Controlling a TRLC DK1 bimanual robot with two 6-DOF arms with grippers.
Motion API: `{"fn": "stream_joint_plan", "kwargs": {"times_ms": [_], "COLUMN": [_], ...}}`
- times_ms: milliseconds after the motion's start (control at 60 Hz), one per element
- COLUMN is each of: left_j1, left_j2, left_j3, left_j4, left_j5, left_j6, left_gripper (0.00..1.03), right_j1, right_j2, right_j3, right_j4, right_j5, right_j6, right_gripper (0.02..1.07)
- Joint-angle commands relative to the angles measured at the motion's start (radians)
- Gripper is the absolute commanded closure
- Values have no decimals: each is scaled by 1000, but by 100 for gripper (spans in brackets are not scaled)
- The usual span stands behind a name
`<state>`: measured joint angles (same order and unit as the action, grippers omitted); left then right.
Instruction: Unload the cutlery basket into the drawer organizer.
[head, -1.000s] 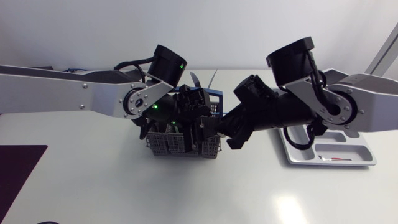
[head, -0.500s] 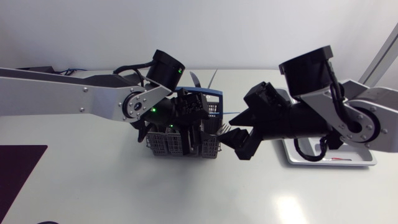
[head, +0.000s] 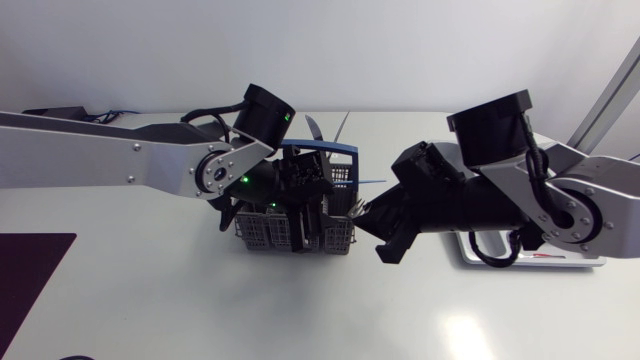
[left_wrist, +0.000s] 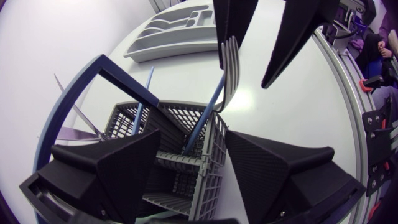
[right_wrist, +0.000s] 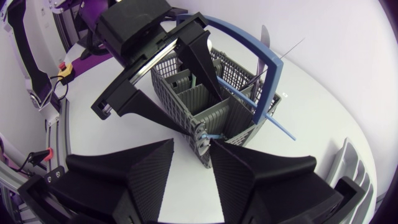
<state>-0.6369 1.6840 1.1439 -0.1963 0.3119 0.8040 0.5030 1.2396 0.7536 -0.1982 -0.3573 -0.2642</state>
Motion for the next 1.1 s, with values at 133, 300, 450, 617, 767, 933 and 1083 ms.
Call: {"fn": "stream_joint_plan", "kwargs": {"times_ms": [133,300,450,617,767,933,1083], "left_j1": [8,19,16,16,17,13,9], "left_j2": [-15,-15,-14,-15,-15,-17,-17], "left_j3": [-38,-42,-47,-44,-46,-41,-36], "left_j4": [12,17,24,24,24,24,24], "left_j5": [0,0,0,0,0,0,0], "left_j6": [-6,-3,-5,-5,-6,-9,-11], "left_gripper": [30,30,30,30,30,30,30], "right_j1": [6,3,3,-3,-4,-6,-11], "right_j2": [64,66,73,61,47,26,-11], "right_j3": [39,46,56,90,133,185,204], "right_j4": [16,13,11,-12,-55,-112,-150], "right_j5": [-16,-40,-49,-54,-65,-80,-95], "right_j6": [10,8,8,8,8,10,11], "right_gripper": [94,101,101,101,101,101,101]}}
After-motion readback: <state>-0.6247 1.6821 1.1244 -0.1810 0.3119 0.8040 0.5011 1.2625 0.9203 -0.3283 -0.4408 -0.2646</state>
